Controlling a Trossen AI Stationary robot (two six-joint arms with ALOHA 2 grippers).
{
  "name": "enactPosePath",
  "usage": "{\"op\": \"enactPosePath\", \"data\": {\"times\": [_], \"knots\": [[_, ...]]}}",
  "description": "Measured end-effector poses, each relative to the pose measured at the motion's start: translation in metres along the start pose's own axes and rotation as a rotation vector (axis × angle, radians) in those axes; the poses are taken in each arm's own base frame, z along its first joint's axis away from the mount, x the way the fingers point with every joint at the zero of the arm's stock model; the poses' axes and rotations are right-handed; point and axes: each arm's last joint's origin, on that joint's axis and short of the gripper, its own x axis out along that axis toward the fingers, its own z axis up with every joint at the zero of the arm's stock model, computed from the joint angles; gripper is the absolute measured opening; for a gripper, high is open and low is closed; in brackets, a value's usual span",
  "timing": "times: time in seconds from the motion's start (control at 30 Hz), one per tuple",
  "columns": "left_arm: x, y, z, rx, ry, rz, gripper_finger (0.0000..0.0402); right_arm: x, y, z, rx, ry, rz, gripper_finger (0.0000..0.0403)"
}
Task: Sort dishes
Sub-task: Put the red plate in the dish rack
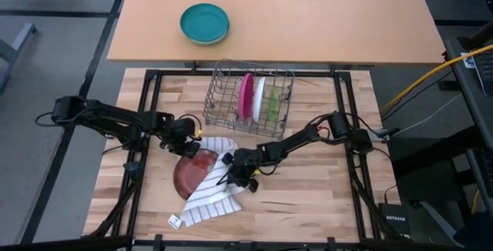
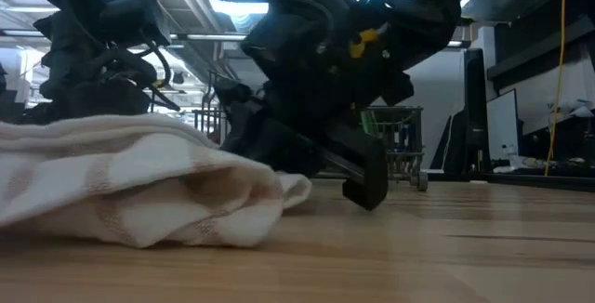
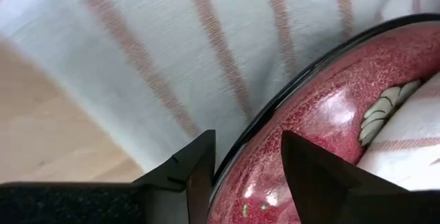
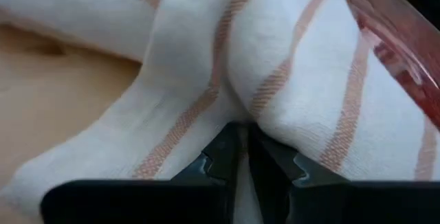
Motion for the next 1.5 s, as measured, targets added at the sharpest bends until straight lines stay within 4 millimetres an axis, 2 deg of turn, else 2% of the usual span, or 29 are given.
{"op": "enactPosePath", "data": {"times": [0.23, 0.4, 0.57, 0.9, 1.3, 1.4, 1.5], "knots": [[0.002, -0.005, -0.009, 0.065, 0.031, -0.013, 0.0155, -0.004, -0.019, -0.010, 0.187, 0.062, -0.104, 0.0044], [0.004, -0.005, -0.014, 0.083, 0.042, 0.001, 0.0155, -0.008, -0.025, -0.020, 0.334, 0.084, -0.097, 0.0023], [0.004, -0.005, -0.014, 0.069, 0.027, 0.011, 0.0155, -0.009, -0.027, -0.019, 0.318, 0.050, -0.071, 0.0005], [0.007, 0.000, -0.015, 0.057, 0.023, 0.029, 0.0155, -0.028, -0.036, 0.000, 0.271, 0.008, -0.078, 0.0020], [0.007, 0.002, -0.015, 0.048, 0.023, 0.035, 0.0155, -0.043, -0.042, 0.011, 0.273, 0.059, -0.140, 0.0007], [0.007, 0.002, -0.015, 0.047, 0.023, 0.035, 0.0155, -0.048, -0.042, 0.014, 0.278, 0.056, -0.102, 0.0011], [0.007, 0.002, -0.015, 0.047, 0.023, 0.036, 0.0155, -0.053, -0.039, 0.026, 0.268, -0.001, -0.037, 0.0015]]}}
